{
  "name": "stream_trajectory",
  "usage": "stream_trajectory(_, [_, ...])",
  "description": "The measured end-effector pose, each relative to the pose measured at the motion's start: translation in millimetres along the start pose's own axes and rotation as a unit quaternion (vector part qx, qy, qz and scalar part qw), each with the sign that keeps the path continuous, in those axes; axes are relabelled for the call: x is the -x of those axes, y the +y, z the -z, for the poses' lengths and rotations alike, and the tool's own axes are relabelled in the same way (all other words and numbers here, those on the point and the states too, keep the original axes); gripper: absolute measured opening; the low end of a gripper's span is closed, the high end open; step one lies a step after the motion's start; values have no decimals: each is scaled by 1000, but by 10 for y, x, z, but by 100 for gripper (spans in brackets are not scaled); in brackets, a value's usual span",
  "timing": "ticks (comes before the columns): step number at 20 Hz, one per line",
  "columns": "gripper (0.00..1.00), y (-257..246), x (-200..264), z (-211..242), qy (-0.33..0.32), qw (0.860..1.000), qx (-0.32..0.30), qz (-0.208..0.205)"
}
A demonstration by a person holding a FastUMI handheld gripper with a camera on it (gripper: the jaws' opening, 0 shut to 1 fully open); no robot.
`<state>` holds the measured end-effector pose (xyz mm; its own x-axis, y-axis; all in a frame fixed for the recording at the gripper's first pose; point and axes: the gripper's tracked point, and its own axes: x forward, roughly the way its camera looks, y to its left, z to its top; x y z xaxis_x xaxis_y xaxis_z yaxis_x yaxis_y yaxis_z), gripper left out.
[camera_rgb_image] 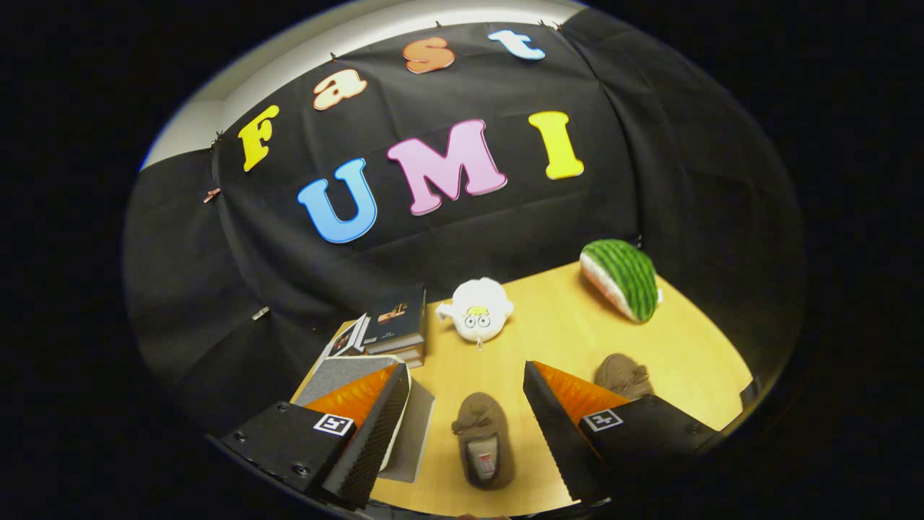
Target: Open the storage box then place both shoes into the box .Put the left shoe in first, then the right shoe, with the right side of both shoes facing outward in a uniform manner.
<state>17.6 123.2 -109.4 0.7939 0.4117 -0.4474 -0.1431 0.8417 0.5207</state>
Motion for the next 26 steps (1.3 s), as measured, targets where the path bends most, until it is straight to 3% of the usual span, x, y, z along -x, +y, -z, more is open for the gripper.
stream_trajectory(4, [99,264,-166,386,96,992,-51,-66])
stream_trajectory(9, [98,678,-324,931,186,965,-97,-157])
stream_trajectory(12, [98,751,-445,1266,223,953,-105,-176])
stream_trajectory(16, [98,849,-531,1637,272,926,-167,-202])
stream_trajectory(22, [98,1071,-717,1860,298,893,-242,-233])
stream_trajectory(26, [96,1165,-744,1853,324,863,-297,-249])
